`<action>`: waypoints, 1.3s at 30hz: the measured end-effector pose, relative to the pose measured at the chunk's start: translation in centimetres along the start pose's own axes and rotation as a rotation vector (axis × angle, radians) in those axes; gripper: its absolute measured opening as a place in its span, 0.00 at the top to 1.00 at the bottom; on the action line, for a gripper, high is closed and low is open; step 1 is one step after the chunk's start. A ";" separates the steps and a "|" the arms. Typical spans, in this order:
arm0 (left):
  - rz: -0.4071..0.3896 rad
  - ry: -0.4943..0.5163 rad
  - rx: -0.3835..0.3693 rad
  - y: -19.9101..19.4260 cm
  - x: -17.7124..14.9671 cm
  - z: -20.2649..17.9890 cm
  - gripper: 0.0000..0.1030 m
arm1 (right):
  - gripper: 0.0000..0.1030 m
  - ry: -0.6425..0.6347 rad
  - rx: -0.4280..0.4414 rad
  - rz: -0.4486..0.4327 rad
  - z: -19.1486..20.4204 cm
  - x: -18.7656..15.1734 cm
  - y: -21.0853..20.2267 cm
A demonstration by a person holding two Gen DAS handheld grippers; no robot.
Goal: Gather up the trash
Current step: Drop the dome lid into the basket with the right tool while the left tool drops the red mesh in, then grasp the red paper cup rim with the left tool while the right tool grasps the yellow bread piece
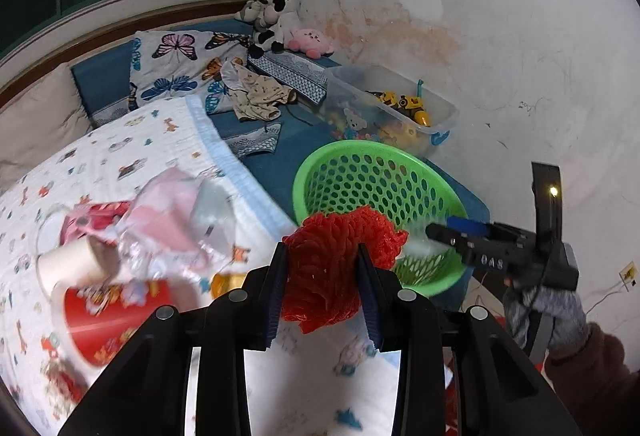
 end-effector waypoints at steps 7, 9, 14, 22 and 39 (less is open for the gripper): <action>0.050 0.018 -0.024 4.3 2.3 -1.3 0.68 | 0.37 0.013 0.005 -0.001 -0.8 -0.2 -0.3; 0.063 0.025 -0.026 5.4 2.6 -1.8 0.68 | 0.37 0.016 0.006 -0.006 -0.9 -0.2 -0.5; 0.115 0.027 -0.048 8.7 3.0 -2.9 0.67 | 0.37 0.034 0.003 -0.019 -1.6 -0.4 -1.1; 0.160 0.026 -0.058 11.4 2.4 -3.8 0.43 | 0.36 0.064 0.009 -0.006 -2.3 -0.8 -0.9; 0.072 -0.026 0.022 4.5 -0.2 -0.6 0.38 | 0.33 -0.006 0.046 -0.011 2.0 -2.3 -2.3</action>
Point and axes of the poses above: each gripper's, at about its wrist camera, not at the fingertips, and y roughly the way its jaws point, z to its left, x to its top, the point moved 9 cm from there along y, roughly the way its jaws point, and after that the axes turned 13 degrees about y, right-handed, at the moved point
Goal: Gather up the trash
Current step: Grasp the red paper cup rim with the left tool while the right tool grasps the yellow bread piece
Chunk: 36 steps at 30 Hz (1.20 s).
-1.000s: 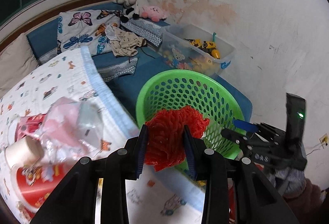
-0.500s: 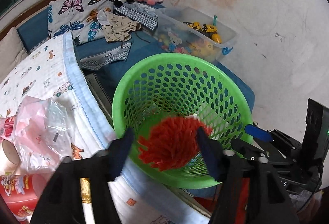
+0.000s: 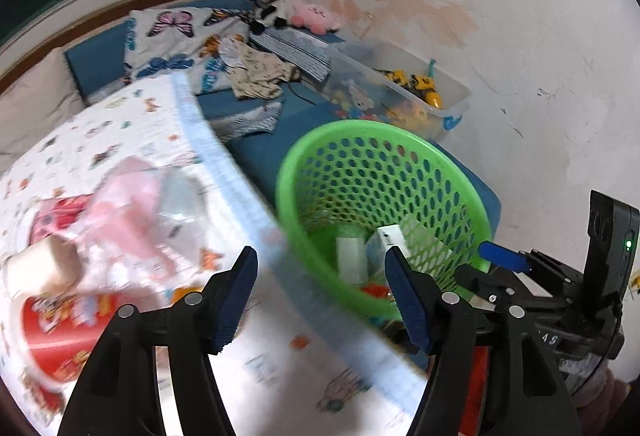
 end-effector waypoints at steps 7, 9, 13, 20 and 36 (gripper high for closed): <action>-0.042 -0.073 0.076 -4.7 -2.8 4.3 0.38 | 0.33 -0.042 0.040 0.015 3.7 -1.4 0.3; -0.055 -0.091 0.108 -6.1 -3.8 5.8 0.38 | 0.33 -0.065 0.049 0.023 5.1 -1.9 0.5; -0.064 -0.142 0.161 -8.1 -5.9 8.7 0.38 | 0.33 -0.098 0.069 0.042 7.5 -2.7 1.3; -0.080 -0.256 0.223 -11.0 -9.6 13.6 0.38 | 0.33 -0.179 0.092 0.081 11.7 -4.3 3.2; -0.079 -0.350 0.227 -11.7 -13.0 17.5 0.38 | 0.37 -0.302 0.093 0.184 17.7 -6.7 9.5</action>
Point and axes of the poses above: each gripper's, at about its wrist camera, not at the fingertips, and y roughly the way its jaws point, z to its left, x to its top, the point moved 9 cm from there along y, roughly the way its jaws point, and after that the axes turned 13 degrees about y, right-handed, at the moved point
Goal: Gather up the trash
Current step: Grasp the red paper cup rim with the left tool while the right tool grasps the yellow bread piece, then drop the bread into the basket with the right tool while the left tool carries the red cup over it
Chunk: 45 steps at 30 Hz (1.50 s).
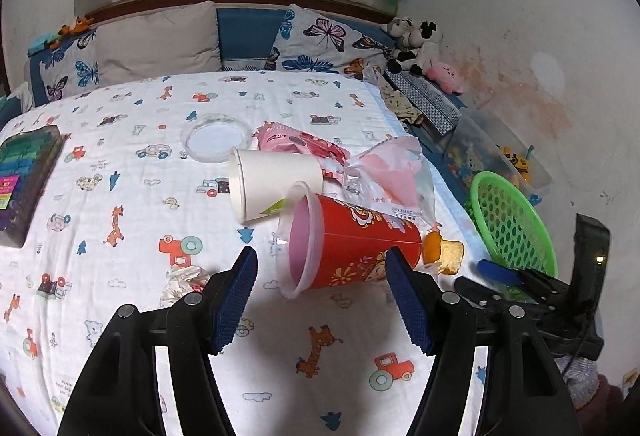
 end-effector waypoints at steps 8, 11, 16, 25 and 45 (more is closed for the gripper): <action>0.006 0.016 -0.023 1.1 0.7 -0.2 0.38 | 0.37 -0.056 -0.060 0.014 0.5 0.2 2.4; 0.013 0.016 -0.027 1.8 0.8 0.0 0.38 | 0.39 -0.067 -0.077 0.011 0.4 0.3 3.1; 0.028 0.000 -0.056 3.3 1.0 0.3 0.38 | 0.46 -0.088 -0.106 -0.004 0.3 0.6 3.7; 0.055 -0.045 -0.167 5.5 0.9 0.0 0.51 | 0.56 -0.081 -0.093 -0.020 0.3 0.6 3.2; -0.034 0.014 -0.201 2.3 3.0 -2.8 0.94 | 0.61 -0.010 -0.041 -0.079 -0.5 1.1 -2.0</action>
Point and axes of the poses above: each gripper's, at about its wrist camera, not at the fingertips, and y roughly the way its jaws point, z to its left, x to its top, the point moved 9 cm from there along y, roughly the way its jaws point, and after that the axes turned 13 degrees about y, right-handed, at the moved point
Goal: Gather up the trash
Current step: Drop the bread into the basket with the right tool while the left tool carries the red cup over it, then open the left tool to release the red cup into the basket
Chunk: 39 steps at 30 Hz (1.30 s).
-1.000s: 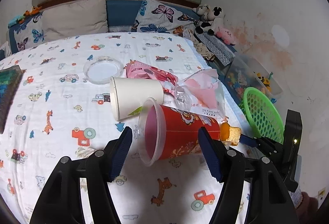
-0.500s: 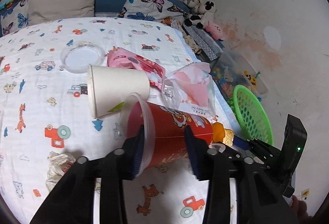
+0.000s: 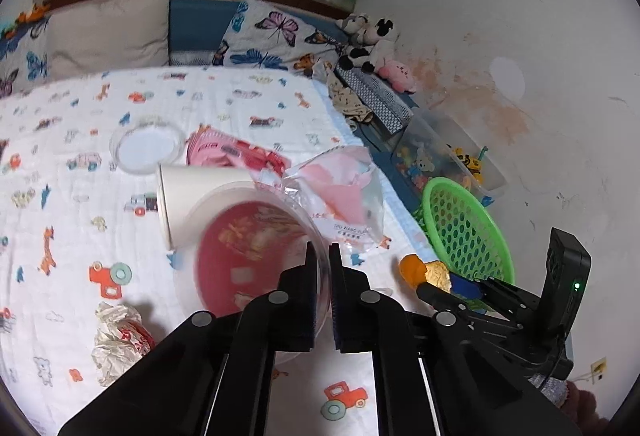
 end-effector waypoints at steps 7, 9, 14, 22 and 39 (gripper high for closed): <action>-0.038 0.030 -0.004 -1.5 1.8 -1.7 0.94 | 0.61 0.033 -0.008 -0.045 -2.0 0.8 -2.3; -0.047 0.048 -0.007 -1.7 2.6 -2.5 0.94 | 0.61 0.045 -0.021 -0.057 -3.0 1.2 -2.8; -0.063 0.090 -0.029 -1.6 4.5 -5.0 0.94 | 0.61 0.090 -0.066 -0.081 -6.5 2.1 -3.7; -0.059 0.161 -0.073 0.4 7.0 -9.6 0.94 | 0.61 0.171 -0.136 -0.072 -12.7 2.2 -3.9; 0.048 0.315 -0.153 7.9 7.5 -19.1 0.94 | 0.43 0.272 -0.160 -0.077 -19.1 1.2 -4.9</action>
Point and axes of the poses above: each gripper's, at about its wrist camera, not at the fingertips, and y roughly the way its jaws point, z to its left, x to its top, the point moved 9 cm from there along y, roughly the way its jaws point, and after that the axes turned 13 degrees about y, right-handed, at the moved point
